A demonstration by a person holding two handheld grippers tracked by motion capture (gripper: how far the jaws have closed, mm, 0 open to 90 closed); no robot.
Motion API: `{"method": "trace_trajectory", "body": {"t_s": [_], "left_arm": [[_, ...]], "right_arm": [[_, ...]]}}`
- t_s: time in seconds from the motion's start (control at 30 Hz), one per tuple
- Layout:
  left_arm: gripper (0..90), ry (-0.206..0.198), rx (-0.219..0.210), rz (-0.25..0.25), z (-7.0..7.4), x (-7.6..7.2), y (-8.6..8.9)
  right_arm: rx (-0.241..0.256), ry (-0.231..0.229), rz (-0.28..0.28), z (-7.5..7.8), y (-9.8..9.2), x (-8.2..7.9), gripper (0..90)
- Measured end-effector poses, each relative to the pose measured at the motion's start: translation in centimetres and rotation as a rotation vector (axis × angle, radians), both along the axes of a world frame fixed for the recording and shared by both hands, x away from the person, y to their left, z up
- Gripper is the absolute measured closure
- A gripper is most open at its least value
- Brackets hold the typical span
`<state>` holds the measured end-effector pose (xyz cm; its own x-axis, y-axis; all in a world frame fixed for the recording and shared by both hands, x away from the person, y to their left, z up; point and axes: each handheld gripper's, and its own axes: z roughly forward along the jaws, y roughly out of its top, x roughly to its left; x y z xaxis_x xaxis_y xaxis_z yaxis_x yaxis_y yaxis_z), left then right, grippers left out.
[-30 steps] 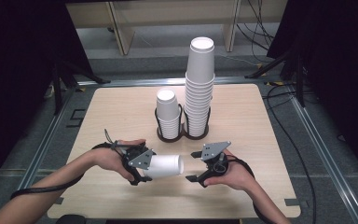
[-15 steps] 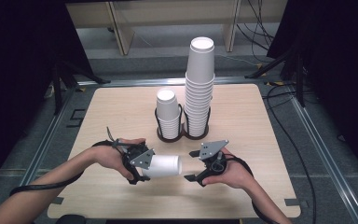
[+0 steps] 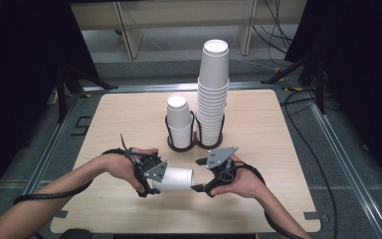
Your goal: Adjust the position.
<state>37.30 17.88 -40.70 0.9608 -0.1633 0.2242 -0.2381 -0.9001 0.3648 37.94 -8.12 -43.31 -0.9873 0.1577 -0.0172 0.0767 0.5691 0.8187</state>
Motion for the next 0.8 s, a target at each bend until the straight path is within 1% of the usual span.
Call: {"method": "trace_trajectory", "body": {"t_s": [0.03, 0.07, 0.1, 0.13, 0.23, 0.33, 0.37, 0.47, 0.5, 0.57, 0.8], "left_arm": [[17.7, 0.005, 0.004, -0.001, 0.0, 0.0, -0.1], [17.7, 0.004, 0.005, 0.001, 0.0, 0.0, -0.1], [17.7, 0.004, 0.005, 0.001, 0.0, 0.0, -0.1], [17.7, 0.002, 0.01, -0.003, 0.0, 0.0, -0.2], [17.7, 0.0, 0.025, -0.009, -0.1, 0.0, -0.4], [17.7, 0.002, 0.025, -0.005, 0.0, 0.1, -0.5], [17.7, 0.001, 0.029, -0.005, 0.1, 0.1, -0.6], [17.7, 0.004, 0.036, -0.002, 0.2, 0.1, -0.6], [17.7, 0.002, 0.034, -0.001, 0.3, 0.1, -0.6], [17.7, 0.003, 0.035, -0.001, 0.3, 0.1, -0.6], [17.7, -0.001, 0.043, -0.009, 0.4, 0.1, -0.7]], "right_arm": [[0.002, 0.017, 0.002, 0.1, 0.3, -0.1, 13.9], [0.005, -0.005, 0.01, 0.2, 0.4, 0.0, 13.9], [0.006, 0.009, 0.01, 0.2, 0.6, -0.1, 13.8], [0.009, -0.008, 0.018, 0.3, 0.8, 0.0, 13.8], [0.018, 0.005, 0.031, 0.4, 1.3, -0.2, 13.8], [0.019, -0.006, 0.04, 0.6, 1.7, -0.2, 13.8], [0.016, 0.003, 0.045, 0.6, 1.9, -0.3, 13.8], [0.008, -0.006, 0.053, 0.7, 2.3, -0.2, 13.8], [0.008, 0.003, 0.051, 0.6, 2.4, -0.2, 13.8], [0.009, -0.006, 0.053, 0.6, 2.5, -0.2, 13.9], [-0.001, -0.003, 0.058, 0.5, 3.2, -0.1, 13.8]]}}
